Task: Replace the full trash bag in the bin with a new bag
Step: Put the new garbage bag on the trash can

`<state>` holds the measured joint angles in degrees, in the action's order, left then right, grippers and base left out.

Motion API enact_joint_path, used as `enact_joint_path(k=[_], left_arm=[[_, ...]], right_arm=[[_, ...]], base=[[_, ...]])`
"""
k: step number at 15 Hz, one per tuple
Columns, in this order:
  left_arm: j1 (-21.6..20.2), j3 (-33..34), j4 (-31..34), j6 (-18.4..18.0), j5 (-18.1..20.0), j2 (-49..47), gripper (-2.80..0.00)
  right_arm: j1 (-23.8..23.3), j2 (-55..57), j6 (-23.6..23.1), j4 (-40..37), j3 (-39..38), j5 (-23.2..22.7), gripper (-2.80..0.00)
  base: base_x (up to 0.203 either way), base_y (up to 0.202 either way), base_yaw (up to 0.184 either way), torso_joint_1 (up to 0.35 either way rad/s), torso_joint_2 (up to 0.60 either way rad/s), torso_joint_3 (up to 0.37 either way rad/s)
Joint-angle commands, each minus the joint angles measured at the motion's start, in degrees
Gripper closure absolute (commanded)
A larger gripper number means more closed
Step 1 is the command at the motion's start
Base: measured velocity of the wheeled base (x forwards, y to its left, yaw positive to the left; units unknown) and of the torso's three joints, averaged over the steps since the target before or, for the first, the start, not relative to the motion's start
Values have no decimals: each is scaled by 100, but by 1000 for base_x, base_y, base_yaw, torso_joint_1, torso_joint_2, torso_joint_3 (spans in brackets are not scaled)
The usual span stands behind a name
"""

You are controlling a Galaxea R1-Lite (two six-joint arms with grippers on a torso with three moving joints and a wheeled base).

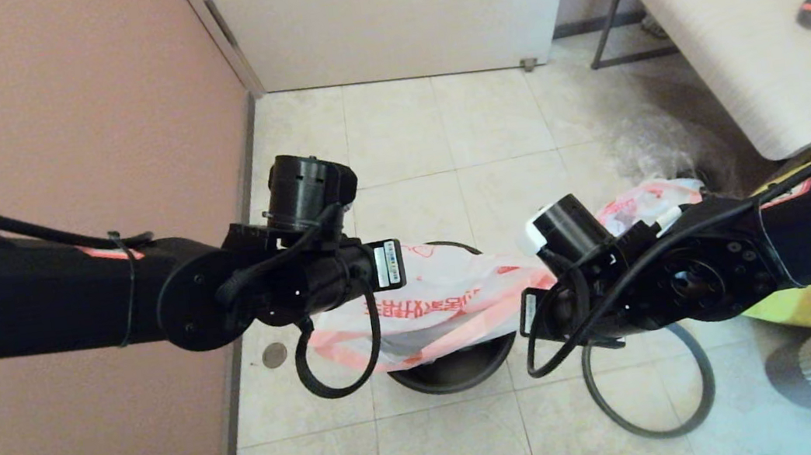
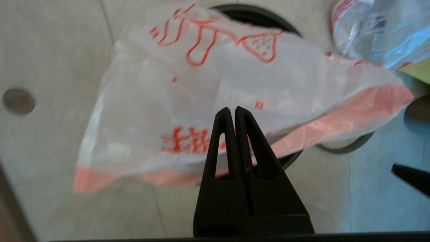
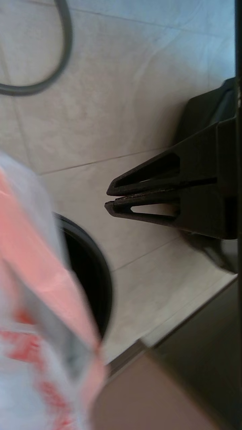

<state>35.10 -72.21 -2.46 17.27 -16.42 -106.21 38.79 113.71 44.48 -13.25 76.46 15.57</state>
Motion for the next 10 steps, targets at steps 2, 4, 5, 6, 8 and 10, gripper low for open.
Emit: enact_joint_path(k=[2,4,5,6,8,10], left_arm=[[36,-397,1265,562,-82,39,0],[-3,-229,1756,1090,-29,47,0],[-48,182,1693,1156,-6,88,0],[-102,740,1446,1170,12,132,0],[-214,1818,196,988,41,69,0],[-240,2152,-494,1237,128,-280,0]], right_arm=[[192,258,34,-543,613,47,0],[290,518,38,-1168,1335,94,0],[323,627,38,-1364,1606,131,0],[340,696,50,-1459,1820,159,0],[498,787,97,-1487,1995,167,0],[498,881,219,-1494,2058,171,0]], base=[[0,0,0,0,0,0],[0,0,0,0,0,0],[0,0,0,0,0,0],[0,0,0,0,0,0],[0,0,0,0,0,0],[0,0,0,0,0,0]])
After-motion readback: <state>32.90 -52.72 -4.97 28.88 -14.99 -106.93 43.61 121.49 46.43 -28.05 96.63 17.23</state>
